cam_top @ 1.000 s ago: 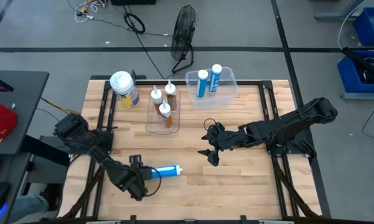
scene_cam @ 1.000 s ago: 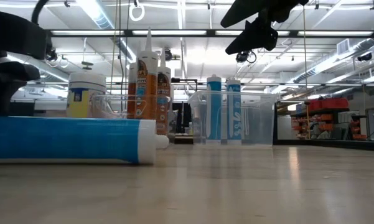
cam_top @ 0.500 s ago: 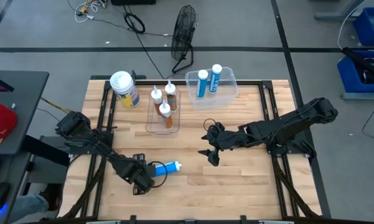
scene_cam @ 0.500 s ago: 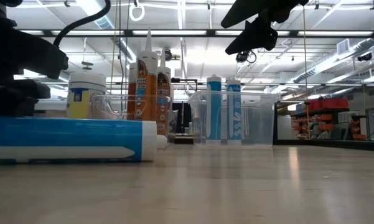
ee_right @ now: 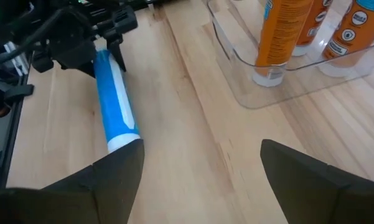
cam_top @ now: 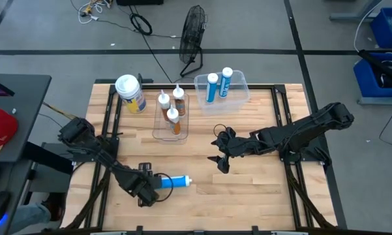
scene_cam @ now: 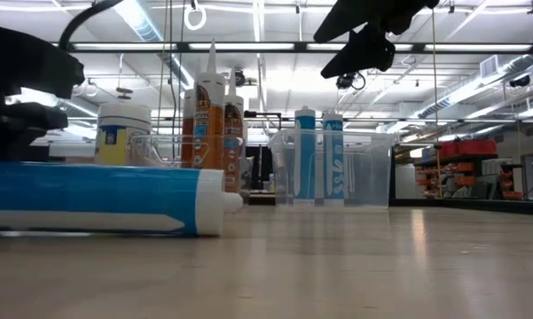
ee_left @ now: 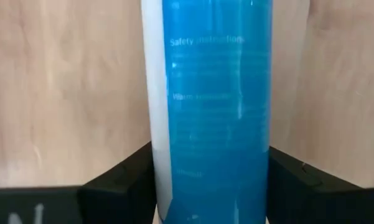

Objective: Pick & place silicon tubes, Sealant and Lysol wipes
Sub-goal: Put the blue sealant into the white bin

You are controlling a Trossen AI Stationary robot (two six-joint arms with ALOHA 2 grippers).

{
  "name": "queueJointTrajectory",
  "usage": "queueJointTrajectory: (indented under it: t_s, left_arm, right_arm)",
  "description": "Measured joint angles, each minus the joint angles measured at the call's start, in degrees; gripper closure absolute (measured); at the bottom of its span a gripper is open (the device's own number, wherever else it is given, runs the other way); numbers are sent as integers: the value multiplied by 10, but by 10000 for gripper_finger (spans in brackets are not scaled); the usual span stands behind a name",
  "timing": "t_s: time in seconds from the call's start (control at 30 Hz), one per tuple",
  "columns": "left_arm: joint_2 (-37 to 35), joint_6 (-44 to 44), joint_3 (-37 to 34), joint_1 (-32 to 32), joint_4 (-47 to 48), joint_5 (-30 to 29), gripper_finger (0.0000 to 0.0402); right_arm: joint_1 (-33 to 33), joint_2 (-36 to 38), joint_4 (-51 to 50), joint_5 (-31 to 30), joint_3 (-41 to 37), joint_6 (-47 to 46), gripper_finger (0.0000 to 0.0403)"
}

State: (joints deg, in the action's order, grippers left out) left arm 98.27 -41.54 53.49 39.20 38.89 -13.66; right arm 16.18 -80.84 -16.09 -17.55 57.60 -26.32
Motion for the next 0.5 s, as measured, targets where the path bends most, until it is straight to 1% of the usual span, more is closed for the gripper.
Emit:
queueJointTrajectory:
  t_s: [0.07, 0.17, 0.23, 0.37, 0.5]
  left_arm:
    - [0, 2, 7, 1, 7, -20, 182]
    - [-1, 4, 20, 2, 14, -75, 182]
    - [-3, 2, 26, 1, 23, -97, 182]
    - [-3, 2, 32, 6, 40, -98, 182]
    - [-3, -13, 32, 11, 47, -117, 182]
  right_arm:
    - [1, 0, -7, 0, 0, 1, 76]
    - [1, 0, -19, 5, 0, 1, 76]
    - [1, 0, -24, 6, 0, 1, 76]
    - [2, 2, -38, 6, 0, 0, 76]
    - [12, 14, -89, 6, 1, -20, 76]
